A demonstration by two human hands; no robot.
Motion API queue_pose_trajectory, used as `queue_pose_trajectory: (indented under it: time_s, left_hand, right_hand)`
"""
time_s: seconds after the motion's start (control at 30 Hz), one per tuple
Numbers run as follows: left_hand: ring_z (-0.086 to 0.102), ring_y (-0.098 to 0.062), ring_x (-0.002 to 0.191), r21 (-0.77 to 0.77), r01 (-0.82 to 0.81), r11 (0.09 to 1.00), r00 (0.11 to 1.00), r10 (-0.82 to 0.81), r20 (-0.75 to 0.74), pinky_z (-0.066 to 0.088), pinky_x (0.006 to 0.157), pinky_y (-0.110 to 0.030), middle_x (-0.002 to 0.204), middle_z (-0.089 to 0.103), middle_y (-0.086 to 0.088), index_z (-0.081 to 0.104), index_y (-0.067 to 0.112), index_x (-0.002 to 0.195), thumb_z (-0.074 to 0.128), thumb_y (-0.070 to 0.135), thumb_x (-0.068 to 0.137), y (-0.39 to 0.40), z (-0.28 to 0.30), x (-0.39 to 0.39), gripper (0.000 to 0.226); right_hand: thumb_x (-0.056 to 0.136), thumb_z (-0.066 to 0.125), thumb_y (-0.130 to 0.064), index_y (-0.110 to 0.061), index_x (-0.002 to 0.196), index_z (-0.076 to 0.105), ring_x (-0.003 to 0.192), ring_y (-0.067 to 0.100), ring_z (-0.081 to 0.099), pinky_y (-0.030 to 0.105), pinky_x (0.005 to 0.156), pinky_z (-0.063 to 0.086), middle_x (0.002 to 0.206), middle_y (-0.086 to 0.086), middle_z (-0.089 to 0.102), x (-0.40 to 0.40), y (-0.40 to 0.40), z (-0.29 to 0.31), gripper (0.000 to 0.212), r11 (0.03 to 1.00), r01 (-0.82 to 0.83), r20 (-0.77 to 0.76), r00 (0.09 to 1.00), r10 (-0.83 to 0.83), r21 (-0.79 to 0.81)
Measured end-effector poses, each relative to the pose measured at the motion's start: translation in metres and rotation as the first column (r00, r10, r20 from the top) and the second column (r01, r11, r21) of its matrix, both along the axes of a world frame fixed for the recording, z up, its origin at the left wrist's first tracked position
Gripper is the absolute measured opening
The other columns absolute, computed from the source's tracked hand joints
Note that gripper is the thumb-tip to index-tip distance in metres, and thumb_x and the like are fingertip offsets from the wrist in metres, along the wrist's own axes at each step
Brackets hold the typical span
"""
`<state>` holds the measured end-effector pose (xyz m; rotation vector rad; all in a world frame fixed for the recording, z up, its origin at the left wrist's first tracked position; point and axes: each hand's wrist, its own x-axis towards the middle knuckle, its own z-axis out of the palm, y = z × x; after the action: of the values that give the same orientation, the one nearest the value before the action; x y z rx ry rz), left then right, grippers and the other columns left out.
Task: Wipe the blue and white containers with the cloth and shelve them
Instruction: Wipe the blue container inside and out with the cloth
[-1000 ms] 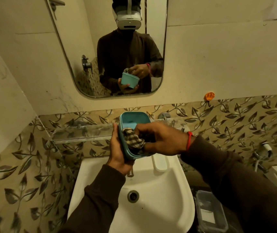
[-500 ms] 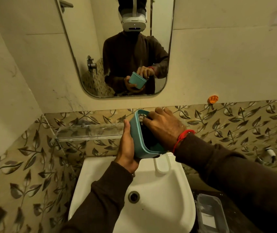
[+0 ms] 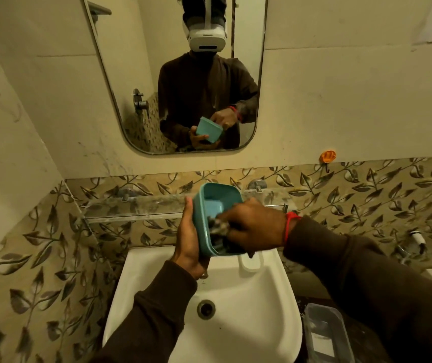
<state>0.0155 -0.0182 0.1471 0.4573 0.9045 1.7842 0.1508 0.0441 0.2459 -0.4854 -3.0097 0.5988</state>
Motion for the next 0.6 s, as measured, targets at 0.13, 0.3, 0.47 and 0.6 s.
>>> queue_pose_trajectory:
  time_s: [0.13,0.3,0.47,0.6]
  left_hand:
    - [0.070,-0.038,0.115,0.023,-0.004,1.000,0.993,0.001,0.116,0.056,0.094,-0.058,0.126,0.073,-0.017,0.077,0.024,0.118,0.038,0.074,0.091,0.005,0.004,0.008,0.069]
    - [0.076,-0.035,0.100,0.040,-0.001,0.999,0.988,-0.005,0.153,0.064,0.070,-0.048,0.118,0.077,-0.015,0.080,0.025,0.110,0.037,0.074,0.092,0.008,0.005,0.015,0.067]
    - [0.076,-0.034,0.101,0.014,-0.018,1.000,0.989,0.016,0.149,0.063,0.074,-0.047,0.116,0.077,-0.017,0.072,0.024,0.121,0.041,0.072,0.093,0.006,0.000,0.024,0.063]
    - [0.077,-0.035,0.095,0.021,0.019,1.000,0.980,-0.023,0.198,0.063,0.071,-0.053,0.111,0.079,-0.017,0.082,0.021,0.105,0.040,0.067,0.095,-0.002,-0.007,0.017,0.063]
  right_hand:
    - [0.091,0.051,-0.018,-0.020,0.108,0.063,0.094,0.021,0.063,0.034,0.079,0.054,0.098,0.002,0.069,-0.011,0.001,0.004,0.021,0.967,0.226,-0.320,0.913,-0.252,-0.116]
    - [0.092,0.051,-0.026,-0.022,0.126,0.050,0.108,0.026,0.057,0.045,0.099,0.032,0.115,0.005,0.066,-0.024,0.007,0.010,0.034,0.889,0.397,-0.362,0.882,-0.301,0.229]
    - [0.090,0.058,-0.024,-0.015,0.120,0.046,0.100,0.029,0.061,0.043,0.101,0.034,0.109,0.007,0.067,-0.032,-0.004,-0.003,0.034,0.895,0.210,-0.258,0.960,-0.112,0.394]
    - [0.089,0.058,-0.011,-0.015,0.116,0.058,0.098,0.023,0.065,0.040,0.092,0.051,0.107,0.007,0.070,-0.014,0.000,0.000,0.028,0.965,-0.097,-0.187,0.972,0.145,0.244]
